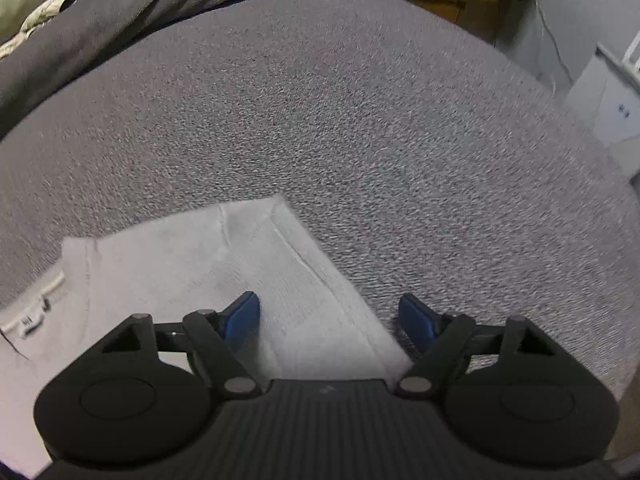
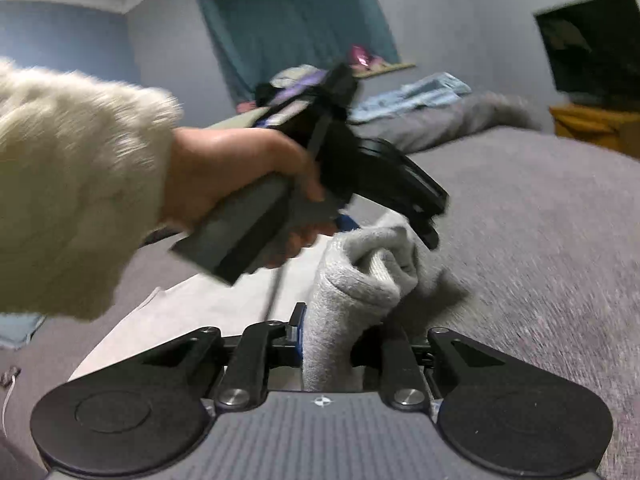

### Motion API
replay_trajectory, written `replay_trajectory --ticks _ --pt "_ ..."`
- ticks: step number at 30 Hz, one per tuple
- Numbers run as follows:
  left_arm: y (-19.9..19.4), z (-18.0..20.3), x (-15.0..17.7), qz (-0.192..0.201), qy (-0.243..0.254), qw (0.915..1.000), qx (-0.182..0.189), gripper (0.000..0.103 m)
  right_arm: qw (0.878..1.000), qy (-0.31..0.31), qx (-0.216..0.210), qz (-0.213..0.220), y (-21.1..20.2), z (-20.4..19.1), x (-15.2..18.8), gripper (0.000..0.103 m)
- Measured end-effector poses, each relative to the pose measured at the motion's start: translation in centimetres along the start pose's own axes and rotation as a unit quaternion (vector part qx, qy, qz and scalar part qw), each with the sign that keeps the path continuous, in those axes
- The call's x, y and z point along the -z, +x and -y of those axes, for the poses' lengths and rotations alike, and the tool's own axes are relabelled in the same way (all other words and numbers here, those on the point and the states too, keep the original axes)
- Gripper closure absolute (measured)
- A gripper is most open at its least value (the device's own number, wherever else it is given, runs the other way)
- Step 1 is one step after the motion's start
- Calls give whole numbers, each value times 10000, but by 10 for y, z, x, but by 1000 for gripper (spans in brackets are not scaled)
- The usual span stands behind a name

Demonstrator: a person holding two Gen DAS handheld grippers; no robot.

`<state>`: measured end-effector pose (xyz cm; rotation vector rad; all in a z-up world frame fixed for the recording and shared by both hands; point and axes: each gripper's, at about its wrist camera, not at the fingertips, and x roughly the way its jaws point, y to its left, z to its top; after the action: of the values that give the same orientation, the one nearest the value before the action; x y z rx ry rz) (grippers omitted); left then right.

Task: Fold small clothes

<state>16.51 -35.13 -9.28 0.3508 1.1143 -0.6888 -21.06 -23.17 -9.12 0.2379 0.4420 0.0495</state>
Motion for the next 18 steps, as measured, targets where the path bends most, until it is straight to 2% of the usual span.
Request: replay_trajectory --ticks 5,9,13,15,18 --pt "-2 -4 2 -210 403 9980 -438 33 9982 -491 -317 161 -10 -28 -7 85" --pt "-14 -24 8 -190 402 9971 -617 51 9942 -889 -555 240 -16 -52 -9 86" --pt "-44 -69 24 192 -139 9986 -473 75 9916 -965 -838 201 -19 -69 -11 86" --pt "-60 -96 38 385 -463 9977 -325 82 9907 -891 -1023 142 -20 -76 -12 87" --pt "-82 -134 62 685 -925 9933 -88 85 9889 -708 -1305 2 -18 -87 -14 87"
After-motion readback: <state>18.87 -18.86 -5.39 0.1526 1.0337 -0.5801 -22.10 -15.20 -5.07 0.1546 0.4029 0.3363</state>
